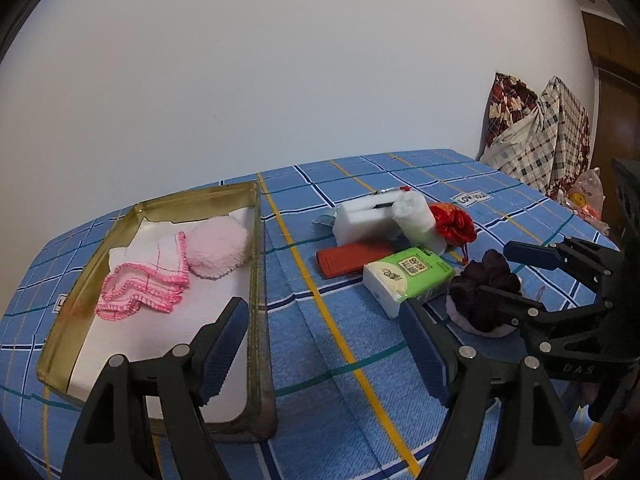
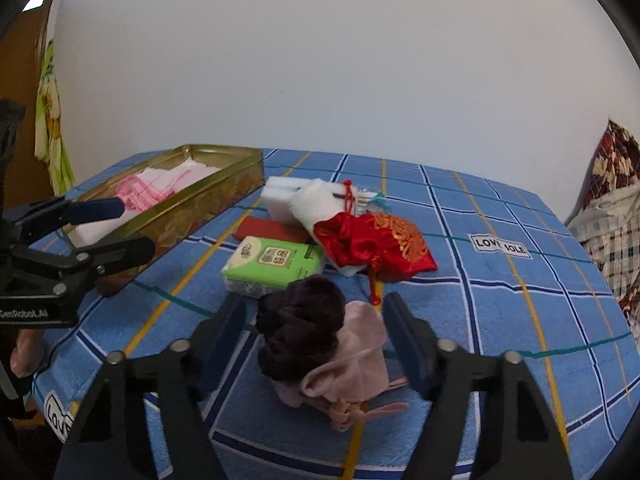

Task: Organize soft objects
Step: 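Move the right tool to the dark-haired doll and grasp its hair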

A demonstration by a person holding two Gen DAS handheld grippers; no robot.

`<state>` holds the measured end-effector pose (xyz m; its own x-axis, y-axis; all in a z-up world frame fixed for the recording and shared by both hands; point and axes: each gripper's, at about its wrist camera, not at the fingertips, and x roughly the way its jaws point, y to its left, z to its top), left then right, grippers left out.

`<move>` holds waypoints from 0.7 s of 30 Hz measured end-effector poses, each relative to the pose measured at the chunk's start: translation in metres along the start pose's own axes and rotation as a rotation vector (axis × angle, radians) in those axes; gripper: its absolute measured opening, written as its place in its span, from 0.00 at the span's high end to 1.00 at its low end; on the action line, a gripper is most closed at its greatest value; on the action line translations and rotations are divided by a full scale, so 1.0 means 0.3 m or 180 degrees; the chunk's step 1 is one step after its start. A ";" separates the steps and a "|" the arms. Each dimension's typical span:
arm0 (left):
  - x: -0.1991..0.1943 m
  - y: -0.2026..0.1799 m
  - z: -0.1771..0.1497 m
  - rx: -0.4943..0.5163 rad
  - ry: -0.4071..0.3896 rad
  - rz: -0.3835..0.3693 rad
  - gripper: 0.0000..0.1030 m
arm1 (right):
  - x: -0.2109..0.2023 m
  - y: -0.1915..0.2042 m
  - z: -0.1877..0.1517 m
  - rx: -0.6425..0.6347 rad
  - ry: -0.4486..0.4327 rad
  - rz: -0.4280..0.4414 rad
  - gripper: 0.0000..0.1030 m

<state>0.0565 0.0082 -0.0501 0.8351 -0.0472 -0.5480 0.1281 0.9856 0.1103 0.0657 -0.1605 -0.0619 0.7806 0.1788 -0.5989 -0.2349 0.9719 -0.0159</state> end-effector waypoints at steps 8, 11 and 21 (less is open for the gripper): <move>0.019 -0.010 -0.009 0.0043 0.0030 -0.0012 0.23 | 0.042 0.039 -0.003 -0.0224 0.0244 0.0034 0.55; 0.021 -0.015 -0.007 0.0058 0.0033 -0.0014 0.23 | 0.047 0.034 -0.002 -0.0194 0.0271 0.0109 0.68; 0.030 -0.047 0.002 0.0111 0.0036 -0.0051 0.23 | -0.050 -0.073 0.001 0.0340 -0.0285 0.0460 0.71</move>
<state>0.0624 -0.0062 -0.0562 0.8268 -0.0609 -0.5592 0.1601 0.9785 0.1302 0.0592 -0.1843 -0.0524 0.7928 0.3260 -0.5150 -0.2893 0.9449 0.1529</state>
